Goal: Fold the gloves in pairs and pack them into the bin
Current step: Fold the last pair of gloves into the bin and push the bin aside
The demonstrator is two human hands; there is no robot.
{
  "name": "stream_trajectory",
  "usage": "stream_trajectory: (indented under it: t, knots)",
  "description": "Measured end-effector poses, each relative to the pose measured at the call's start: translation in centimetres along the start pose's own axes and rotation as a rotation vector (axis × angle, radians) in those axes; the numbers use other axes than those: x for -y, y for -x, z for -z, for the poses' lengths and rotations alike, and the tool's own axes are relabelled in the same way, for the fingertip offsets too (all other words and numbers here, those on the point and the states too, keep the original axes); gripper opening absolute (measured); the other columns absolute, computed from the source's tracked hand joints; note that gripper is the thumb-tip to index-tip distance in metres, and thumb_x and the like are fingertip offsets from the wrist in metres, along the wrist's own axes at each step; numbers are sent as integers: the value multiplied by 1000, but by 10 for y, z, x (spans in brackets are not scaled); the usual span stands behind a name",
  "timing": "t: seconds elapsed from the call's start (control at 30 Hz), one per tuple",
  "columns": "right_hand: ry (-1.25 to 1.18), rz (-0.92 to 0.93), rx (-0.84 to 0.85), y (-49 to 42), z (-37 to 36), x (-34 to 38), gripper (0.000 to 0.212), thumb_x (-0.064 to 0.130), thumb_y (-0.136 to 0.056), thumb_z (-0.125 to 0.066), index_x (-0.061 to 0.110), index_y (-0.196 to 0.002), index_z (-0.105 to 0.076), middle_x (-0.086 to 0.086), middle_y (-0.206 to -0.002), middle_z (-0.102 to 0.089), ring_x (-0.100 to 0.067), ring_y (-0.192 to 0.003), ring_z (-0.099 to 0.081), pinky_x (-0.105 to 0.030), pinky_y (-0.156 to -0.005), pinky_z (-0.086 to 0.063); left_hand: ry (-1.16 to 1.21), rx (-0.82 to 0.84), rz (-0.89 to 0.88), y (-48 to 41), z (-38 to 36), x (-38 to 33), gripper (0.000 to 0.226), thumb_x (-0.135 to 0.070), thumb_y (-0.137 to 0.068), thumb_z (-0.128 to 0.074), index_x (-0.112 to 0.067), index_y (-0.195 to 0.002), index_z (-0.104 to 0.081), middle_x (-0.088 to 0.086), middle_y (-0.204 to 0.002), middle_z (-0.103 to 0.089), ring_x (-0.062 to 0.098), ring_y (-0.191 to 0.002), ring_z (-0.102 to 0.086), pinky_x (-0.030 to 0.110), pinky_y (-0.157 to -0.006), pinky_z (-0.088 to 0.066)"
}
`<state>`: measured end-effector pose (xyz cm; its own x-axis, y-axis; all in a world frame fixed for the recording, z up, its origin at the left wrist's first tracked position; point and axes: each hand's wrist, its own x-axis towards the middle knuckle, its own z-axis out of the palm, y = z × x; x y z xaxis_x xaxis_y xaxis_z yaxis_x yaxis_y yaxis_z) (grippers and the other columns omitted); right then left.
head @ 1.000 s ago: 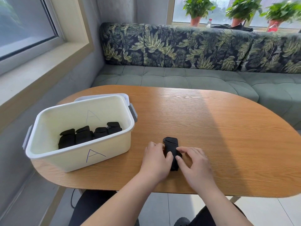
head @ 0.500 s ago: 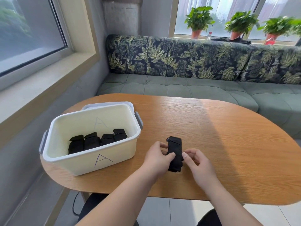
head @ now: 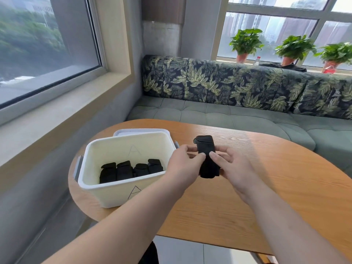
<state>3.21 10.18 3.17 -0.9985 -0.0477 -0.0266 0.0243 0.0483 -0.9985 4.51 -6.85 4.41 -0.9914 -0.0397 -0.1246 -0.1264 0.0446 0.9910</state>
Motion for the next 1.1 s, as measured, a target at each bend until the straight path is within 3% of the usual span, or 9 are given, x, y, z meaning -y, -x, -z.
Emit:
stream_trajectory:
  t: [0.13, 0.23, 0.33, 0.4, 0.53, 0.67, 0.87, 1.0, 1.1]
  knots:
    - [44, -5, 89, -18, -22, 21, 25, 19, -105, -68, 18, -130, -72, -10, -112, -81, -30, -108, -78, -50, -99, -61, 24, 6, 11, -6, 33, -18, 17, -15, -100, -69, -14, -116, -66, 13, -107, -75, 22, -84, -80, 43, -81, -68]
    - [87, -12, 148, -31, -42, 28, 24, 14, -107, -63, 13, -129, -73, -13, -112, -81, -31, -107, -78, -52, -99, -62, -41, -20, 16, -10, 58, -25, 15, -15, -103, -64, -12, -117, -68, 10, -101, -77, 18, -74, -80, 34, -75, -65]
    - [111, -33, 157, -39, -67, 32, 29, 13, -105, -67, 14, -134, -66, -17, -110, -80, -29, -99, -80, -46, -91, -65, -115, -63, 11, -13, 85, -23, 8, -20, -102, -67, -19, -109, -71, 7, -96, -80, 22, -79, -81, 48, -93, -64]
    - [122, -51, 148, -42, -85, 34, 30, 13, -103, -70, 18, -131, -60, -19, -105, -79, -28, -93, -81, -44, -85, -67, -147, -72, 22, -15, 102, -22, 3, -21, -103, -68, -21, -103, -71, 9, -99, -80, 27, -88, -81, 50, -93, -64]
    - [209, -45, 214, -45, -116, 38, 21, 10, -105, -66, 21, -121, -61, -17, -97, -80, -27, -89, -80, -44, -84, -67, -222, -74, 42, -19, 132, -18, 10, -21, -105, -63, -16, -107, -73, 15, -108, -78, 36, -102, -77, 50, -94, -64]
    - [315, -45, 257, -55, -141, 35, 14, 10, -104, -65, 22, -111, -65, -16, -96, -80, -30, -91, -79, -47, -87, -66, -329, -70, 63, -23, 160, -12, 22, -19, -109, -53, -9, -114, -72, 11, -106, -80, 21, -82, -78, 27, -74, -63]
    - [507, -68, 322, -67, -159, 18, 15, 20, -103, -68, 34, -106, -68, -8, -97, -80, -25, -86, -81, -50, -89, -65, -653, 18, 111, -32, 185, 7, 26, -29, -105, -53, -17, -98, -75, 7, -97, -78, 27, -97, -74, 51, -98, -59]
    - [680, -56, 335, -74, -169, 12, 11, 23, -104, -67, 34, -107, -64, -7, -96, -78, -24, -78, -80, -46, -87, -64, -927, 91, 107, -33, 195, 13, 28, -27, -108, -49, -18, -111, -74, 4, -106, -75, 27, -103, -68, 45, -97, -55]
    - [979, 36, 341, -80, -175, 13, 9, 30, -104, -64, 38, -109, -62, 1, -104, -73, -18, -90, -71, -37, -89, -57, -1049, 112, 137, -34, 200, 19, 30, -25, -108, -46, -18, -120, -73, 2, -112, -74, 26, -107, -66, 43, -97, -55]
